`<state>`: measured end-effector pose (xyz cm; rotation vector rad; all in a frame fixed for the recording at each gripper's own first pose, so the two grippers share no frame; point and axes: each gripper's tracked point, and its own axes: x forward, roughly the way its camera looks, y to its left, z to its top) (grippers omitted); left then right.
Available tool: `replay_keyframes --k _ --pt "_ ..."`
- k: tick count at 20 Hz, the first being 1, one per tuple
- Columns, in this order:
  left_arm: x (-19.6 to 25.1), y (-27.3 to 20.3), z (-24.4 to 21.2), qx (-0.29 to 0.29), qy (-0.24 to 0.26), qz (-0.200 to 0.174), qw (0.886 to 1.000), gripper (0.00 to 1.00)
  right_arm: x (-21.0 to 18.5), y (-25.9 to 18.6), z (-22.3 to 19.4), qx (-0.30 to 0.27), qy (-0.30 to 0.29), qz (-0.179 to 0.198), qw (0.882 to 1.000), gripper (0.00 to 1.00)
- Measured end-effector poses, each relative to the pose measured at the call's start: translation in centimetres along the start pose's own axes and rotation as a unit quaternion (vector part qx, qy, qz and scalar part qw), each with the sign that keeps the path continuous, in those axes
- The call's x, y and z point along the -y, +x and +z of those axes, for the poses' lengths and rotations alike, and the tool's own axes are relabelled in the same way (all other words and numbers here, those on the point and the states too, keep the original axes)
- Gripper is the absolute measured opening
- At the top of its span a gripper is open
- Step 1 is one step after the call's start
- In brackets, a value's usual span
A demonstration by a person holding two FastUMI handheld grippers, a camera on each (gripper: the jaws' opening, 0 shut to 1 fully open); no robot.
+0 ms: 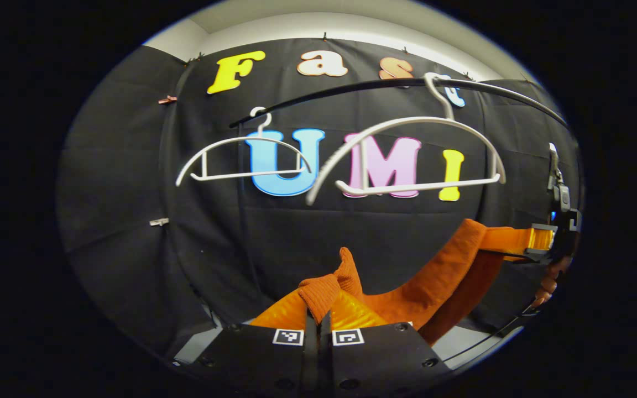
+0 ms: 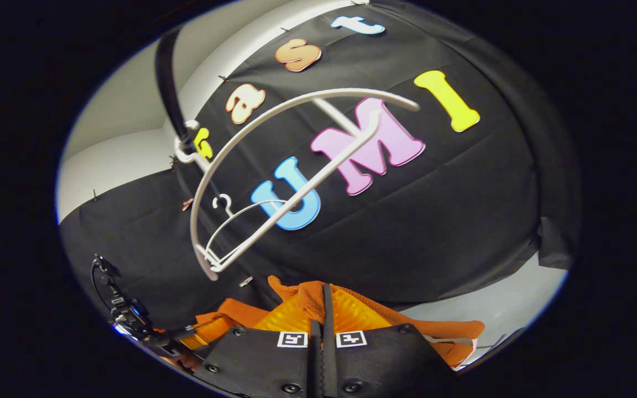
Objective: Grasp the clothes on the hanger with both hands and then place them into the laundry hamper below.
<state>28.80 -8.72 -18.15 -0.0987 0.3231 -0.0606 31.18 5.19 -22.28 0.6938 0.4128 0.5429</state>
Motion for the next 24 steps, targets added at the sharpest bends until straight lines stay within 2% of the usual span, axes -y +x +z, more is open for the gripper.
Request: replay_keyframes --k 4,7,9,14,18,24 --pt "5.3 -0.9 2.5 0.025 -0.001 -0.061 0.998 0.05 -5.0 -0.7 0.5 0.000 -0.016 0.049 0.999 0.04" --pt "7.4 -1.4 5.5 0.051 -0.006 -0.089 0.995 0.05 -6.5 -1.6 1.9 0.011 -0.033 0.064 0.997 0.04" --pt "8.2 -0.8 5.6 0.056 -0.006 -0.103 0.993 0.04 -6.3 -2.3 1.9 0.012 -0.043 0.063 0.997 0.04" --pt "9.6 3.1 -0.2 0.020 -0.022 -0.124 0.992 0.05 -0.7 -1.7 -2.2 -0.028 -0.065 0.019 0.997 0.04" --pt "11.1 6.1 -7.1 -0.024 -0.024 -0.139 0.990 0.05 6.4 -0.1 -7.7 -0.074 -0.084 -0.029 0.993 0.04" --pt "11.4 10.1 -17.0 -0.114 0.009 -0.121 0.986 0.04 15.8 1.2 -14.6 -0.144 -0.113 -0.110 0.977 0.04"
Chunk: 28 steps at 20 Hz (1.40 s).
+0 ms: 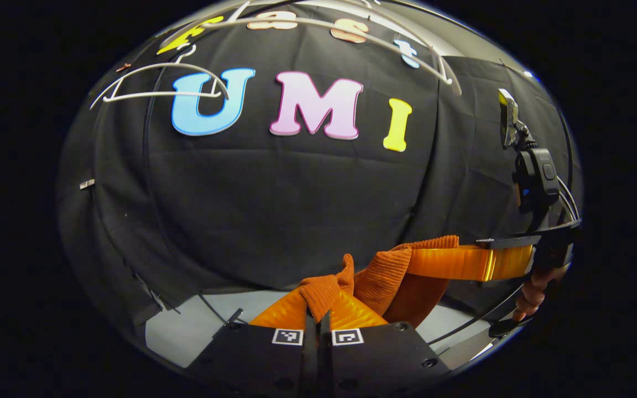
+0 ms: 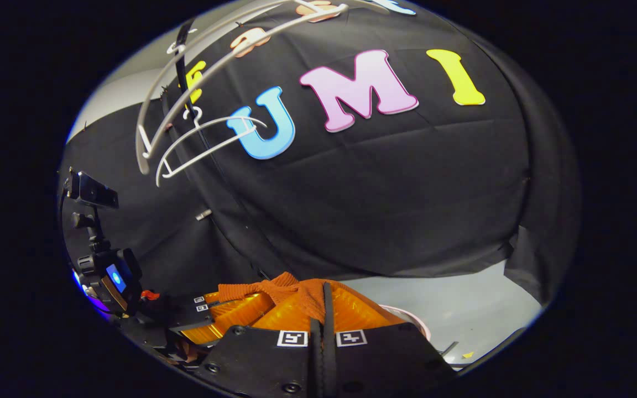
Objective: Grasp the clothes on the hanger with both hands and then place them into the laundry hamper below.
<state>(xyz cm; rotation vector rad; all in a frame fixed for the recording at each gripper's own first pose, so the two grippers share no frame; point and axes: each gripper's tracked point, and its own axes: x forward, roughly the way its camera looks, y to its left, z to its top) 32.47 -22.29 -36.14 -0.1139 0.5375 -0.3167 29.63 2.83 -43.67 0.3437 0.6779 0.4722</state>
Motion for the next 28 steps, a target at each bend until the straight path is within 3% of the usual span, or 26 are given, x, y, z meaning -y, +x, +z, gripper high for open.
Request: replay_keyframes --k 8,9,12,13,16,20,28 --pt "0.5 3.2 -5.6 -0.106 0.013 0.031 0.994 0.05 7.3 3.0 -9.7 -0.114 -0.036 -0.110 0.987 0.05" --pt "0.0 3.7 -5.8 -0.106 0.022 0.048 0.993 0.10 8.1 2.5 -10.6 -0.128 -0.029 -0.131 0.983 0.21" --pt "-0.7 2.5 -7.4 -0.129 0.032 0.060 0.989 0.97 9.5 2.4 -13.2 -0.160 -0.012 -0.155 0.975 0.92" --pt "-1.0 3.0 -8.0 -0.133 0.029 0.061 0.989 0.94 9.6 2.2 -13.5 -0.161 -0.018 -0.157 0.974 0.98" --pt "-1.1 2.7 -8.8 -0.135 0.019 0.066 0.988 0.96 9.4 1.8 -13.7 -0.158 -0.036 -0.156 0.974 0.98" --pt "-1.7 1.9 -7.8 -0.126 0.018 0.080 0.989 0.96 8.2 1.2 -13.4 -0.148 -0.009 -0.156 0.977 0.98" --pt "-0.6 -3.5 -3.2 -0.065 -0.007 0.056 0.996 0.96 3.4 -2.9 -6.9 -0.060 -0.032 -0.172 0.983 0.99"
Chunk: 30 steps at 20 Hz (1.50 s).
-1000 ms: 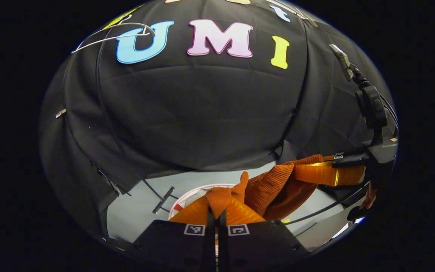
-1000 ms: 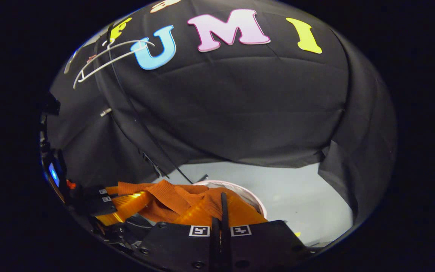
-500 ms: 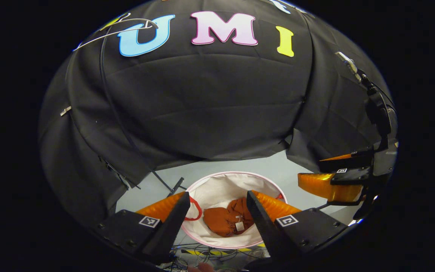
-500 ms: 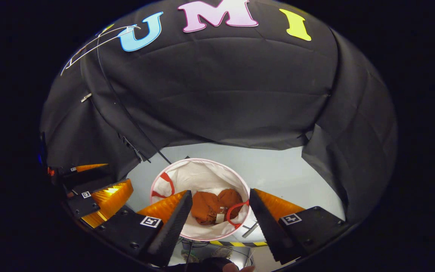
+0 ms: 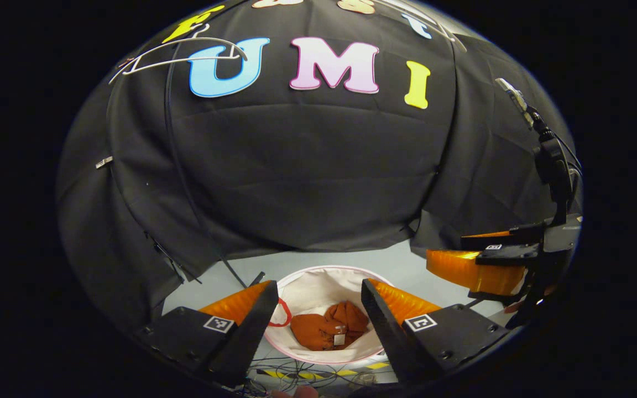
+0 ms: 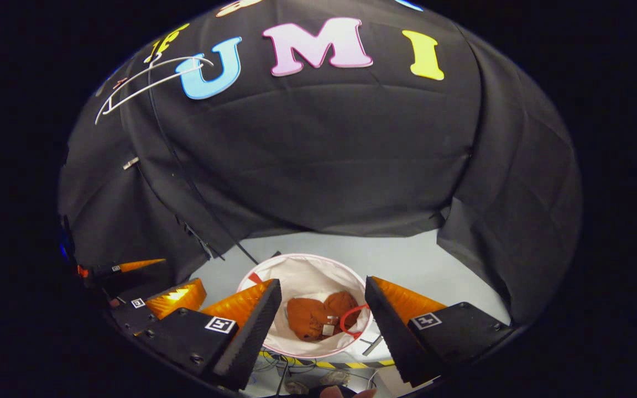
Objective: Grasp the clothes on the hanger with both hands and then place them into the laundry hamper below.
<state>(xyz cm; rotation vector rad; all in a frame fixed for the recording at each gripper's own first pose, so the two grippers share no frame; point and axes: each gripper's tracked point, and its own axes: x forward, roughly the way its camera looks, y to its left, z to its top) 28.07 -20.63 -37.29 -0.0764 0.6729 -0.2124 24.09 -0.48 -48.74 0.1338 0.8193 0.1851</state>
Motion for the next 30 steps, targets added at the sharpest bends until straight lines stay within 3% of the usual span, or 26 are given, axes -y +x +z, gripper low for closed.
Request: replay_keyframes --k 5,11,14,20,24,30 --pt "-0.7 -6.8 4.7 0.071 0.008 0.007 0.997 0.96 -1.6 -6.9 5.0 0.083 0.000 -0.022 0.996 0.98" --pt "-1.2 -16.2 11.1 0.161 0.006 0.004 0.987 0.96 -3.4 -16.1 10.4 0.182 -0.017 -0.050 0.982 0.98" --pt "-2.4 -21.0 13.9 0.206 0.005 0.018 0.978 0.96 -4.4 -20.9 13.3 0.234 -0.022 -0.064 0.970 0.98" --pt "-5.0 -32.1 19.9 0.306 0.022 0.052 0.950 0.95 -9.1 -31.3 18.5 0.336 -0.054 -0.073 0.938 0.97" --pt "-6.1 -36.3 21.7 0.335 0.036 0.077 0.938 0.96 -11.9 -35.7 19.4 0.358 -0.047 -0.055 0.931 0.98" --pt "-7.4 -39.7 22.8 0.345 0.021 0.069 0.936 0.96 -12.6 -40.5 20.5 0.390 -0.045 -0.060 0.918 0.95"
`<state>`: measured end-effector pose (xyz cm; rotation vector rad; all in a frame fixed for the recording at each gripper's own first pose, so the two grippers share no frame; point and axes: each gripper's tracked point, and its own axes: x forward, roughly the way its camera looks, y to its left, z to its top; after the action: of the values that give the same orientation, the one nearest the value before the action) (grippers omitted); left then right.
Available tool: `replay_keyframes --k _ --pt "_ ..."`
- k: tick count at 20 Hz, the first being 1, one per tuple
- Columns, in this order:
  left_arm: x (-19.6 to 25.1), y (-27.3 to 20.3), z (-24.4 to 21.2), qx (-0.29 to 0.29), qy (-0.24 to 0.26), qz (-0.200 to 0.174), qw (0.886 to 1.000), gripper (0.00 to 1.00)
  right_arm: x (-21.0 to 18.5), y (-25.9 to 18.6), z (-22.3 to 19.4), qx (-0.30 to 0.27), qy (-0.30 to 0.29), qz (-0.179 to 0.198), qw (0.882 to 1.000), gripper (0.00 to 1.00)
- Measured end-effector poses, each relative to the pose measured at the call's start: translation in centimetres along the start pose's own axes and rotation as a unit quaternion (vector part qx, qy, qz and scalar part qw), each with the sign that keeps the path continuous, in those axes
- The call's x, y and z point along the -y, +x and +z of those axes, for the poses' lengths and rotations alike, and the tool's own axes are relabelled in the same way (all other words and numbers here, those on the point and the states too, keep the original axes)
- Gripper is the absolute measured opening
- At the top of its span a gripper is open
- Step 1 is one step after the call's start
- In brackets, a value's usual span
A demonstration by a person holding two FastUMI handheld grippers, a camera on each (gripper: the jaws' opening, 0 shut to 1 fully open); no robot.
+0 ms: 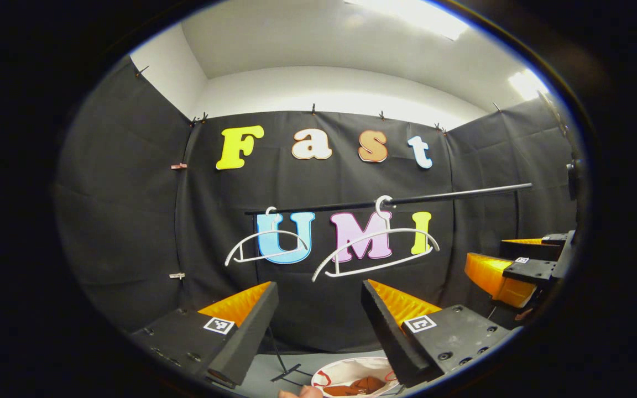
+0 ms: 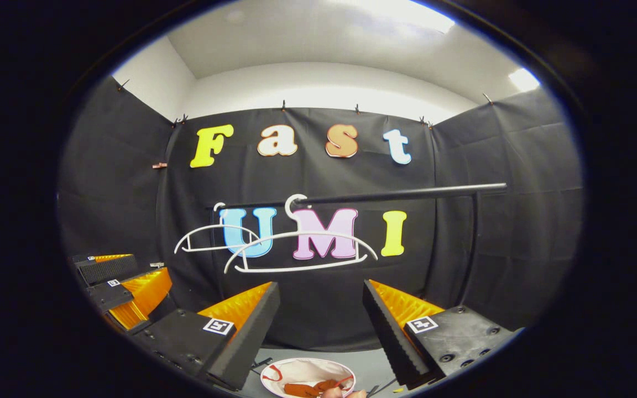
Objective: Grasp the clothes on the hanger with both hands and then place them into the laundry hamper below.
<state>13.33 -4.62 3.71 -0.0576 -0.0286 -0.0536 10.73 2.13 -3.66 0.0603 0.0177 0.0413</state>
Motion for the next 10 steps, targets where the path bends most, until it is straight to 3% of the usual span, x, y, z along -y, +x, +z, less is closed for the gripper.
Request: replay_keyframes --k 10 --pt "-0.2 -0.9 1.2 0.017 -0.014 0.003 1.000 0.96 0.2 -1.2 2.6 0.020 0.004 -0.004 1.000 0.97"
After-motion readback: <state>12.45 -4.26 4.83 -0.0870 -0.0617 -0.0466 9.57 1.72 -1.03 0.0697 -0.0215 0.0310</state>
